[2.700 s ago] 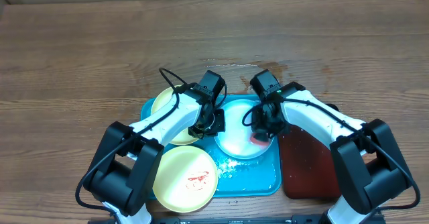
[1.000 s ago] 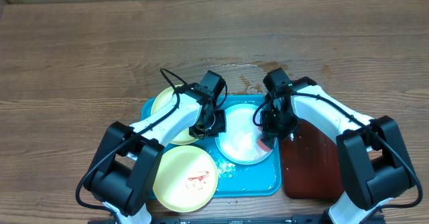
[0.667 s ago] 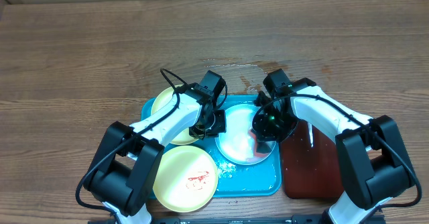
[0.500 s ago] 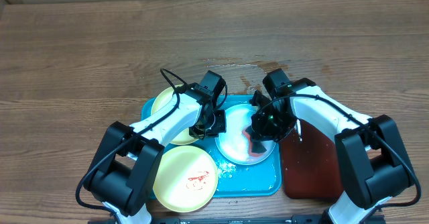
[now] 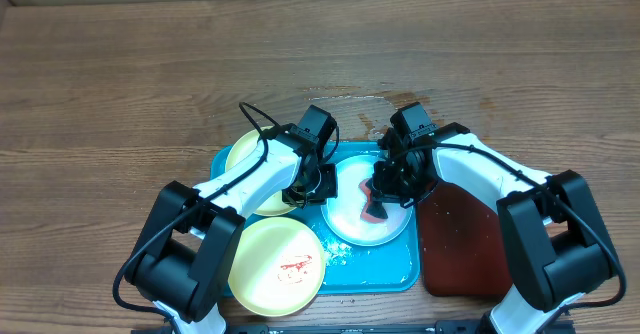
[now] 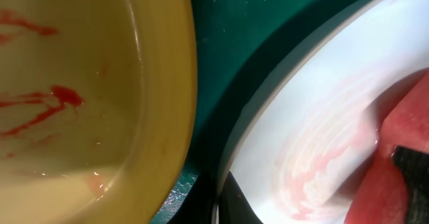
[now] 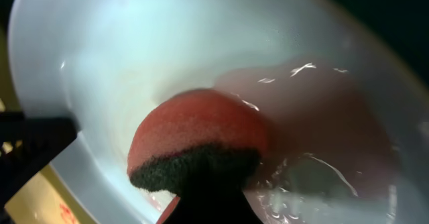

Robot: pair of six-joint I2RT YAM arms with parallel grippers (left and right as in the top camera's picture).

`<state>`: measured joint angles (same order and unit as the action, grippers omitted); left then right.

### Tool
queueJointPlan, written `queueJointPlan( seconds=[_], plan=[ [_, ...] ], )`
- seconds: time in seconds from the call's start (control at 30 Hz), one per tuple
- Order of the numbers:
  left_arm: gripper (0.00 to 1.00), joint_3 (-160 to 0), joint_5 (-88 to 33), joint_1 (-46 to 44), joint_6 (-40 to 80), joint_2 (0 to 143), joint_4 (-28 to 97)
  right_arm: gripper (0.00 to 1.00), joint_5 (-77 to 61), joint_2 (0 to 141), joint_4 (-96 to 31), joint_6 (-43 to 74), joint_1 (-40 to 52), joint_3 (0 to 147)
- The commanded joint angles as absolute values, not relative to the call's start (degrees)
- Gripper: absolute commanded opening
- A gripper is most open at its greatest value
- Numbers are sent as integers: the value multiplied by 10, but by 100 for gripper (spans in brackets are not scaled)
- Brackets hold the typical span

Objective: Clean dirty plates on tray and stack at the side
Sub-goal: 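Scrub the white plate surface with the sponge in the right gripper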

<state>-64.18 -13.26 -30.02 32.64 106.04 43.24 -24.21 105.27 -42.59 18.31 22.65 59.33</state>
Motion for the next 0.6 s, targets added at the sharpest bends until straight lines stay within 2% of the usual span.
queueJointPlan(
  seconds=[0.0,0.2,0.57],
  plan=[
    [4,-650,-136,-305,320,1072,432,4,-96,1056,-424,254,229,585],
    [4,-650,-136,-305,319,1072,432,4,13,1056,-420,250,229,586],
    [4,-650,-136,-305,317,1072,432,4,-21,1056,-383,57,245,586]
  ],
)
